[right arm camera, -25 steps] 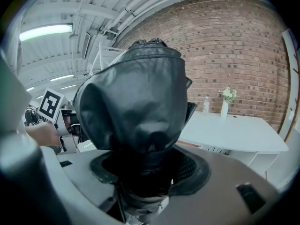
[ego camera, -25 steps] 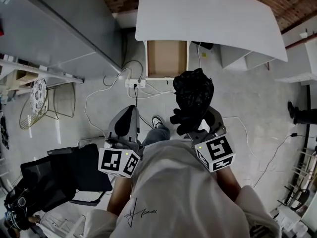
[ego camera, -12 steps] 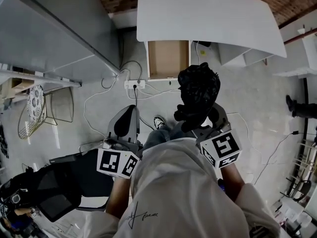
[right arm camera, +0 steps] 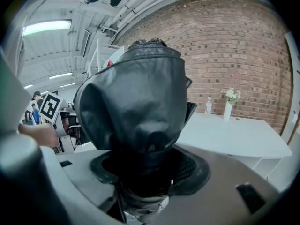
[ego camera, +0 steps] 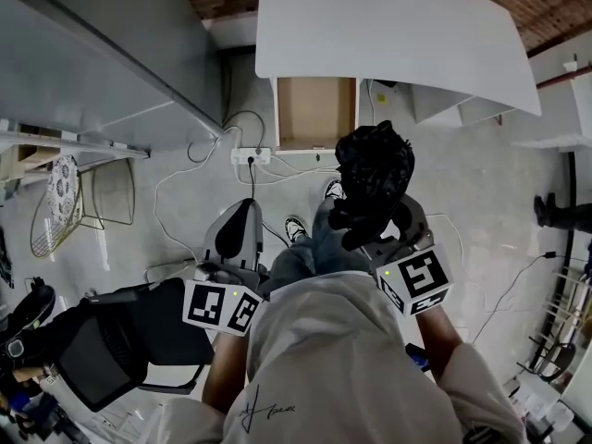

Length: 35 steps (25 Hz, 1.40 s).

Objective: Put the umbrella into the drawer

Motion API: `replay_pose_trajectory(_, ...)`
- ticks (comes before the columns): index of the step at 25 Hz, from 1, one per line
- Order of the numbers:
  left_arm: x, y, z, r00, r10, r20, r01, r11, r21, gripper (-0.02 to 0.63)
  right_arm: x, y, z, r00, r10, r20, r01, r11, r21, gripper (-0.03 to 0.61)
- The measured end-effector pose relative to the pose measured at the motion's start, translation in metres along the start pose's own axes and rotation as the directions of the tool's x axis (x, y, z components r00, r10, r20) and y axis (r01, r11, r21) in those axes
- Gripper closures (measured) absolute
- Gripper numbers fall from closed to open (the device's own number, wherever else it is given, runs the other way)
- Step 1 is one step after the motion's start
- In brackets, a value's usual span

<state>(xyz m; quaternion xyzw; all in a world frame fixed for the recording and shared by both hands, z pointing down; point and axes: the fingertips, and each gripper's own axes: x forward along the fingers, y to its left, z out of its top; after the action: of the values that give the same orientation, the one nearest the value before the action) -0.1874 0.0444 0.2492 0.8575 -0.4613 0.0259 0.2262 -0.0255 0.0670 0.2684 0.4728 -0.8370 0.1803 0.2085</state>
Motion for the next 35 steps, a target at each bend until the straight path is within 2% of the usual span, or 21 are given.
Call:
replay_pose_trajectory(4,0.017,-0.003,-0.006,1.0,0.008,-0.017,-0.008,1.0,-0.007,0.597,0.014,-0.013,-0.005,0.999,0.033,-0.013,-0.033,0.999,0.003,0.316)
replay_pose_trajectory(9,0.036,-0.01,-0.008,0.998,0.049,-0.029,-0.048,0.997,0.053,0.597,0.023,-0.038,-0.012,0.998,0.048,-0.037,-0.048,0.999,0.007,0.316)
replay_pose_trajectory(14,0.062,-0.001,-0.014,0.997,0.048,-0.053,-0.047,0.998,0.032,0.597,0.046,-0.062,-0.019,0.997,0.059,-0.058,-0.058,0.998,0.016,0.316)
replay_pose_trajectory(21,0.084,-0.004,-0.016,0.993,0.088,-0.082,-0.086,0.996,0.027,0.597,0.059,-0.089,-0.025,0.993,0.079,-0.09,-0.077,0.997,0.024,0.316)
replay_pose_trajectory(35,0.127,0.001,-0.047,0.983,0.089,-0.16,-0.09,0.996,-0.004,0.597,0.102,-0.111,-0.048,0.982,0.131,-0.135,-0.127,0.991,0.036,0.316)
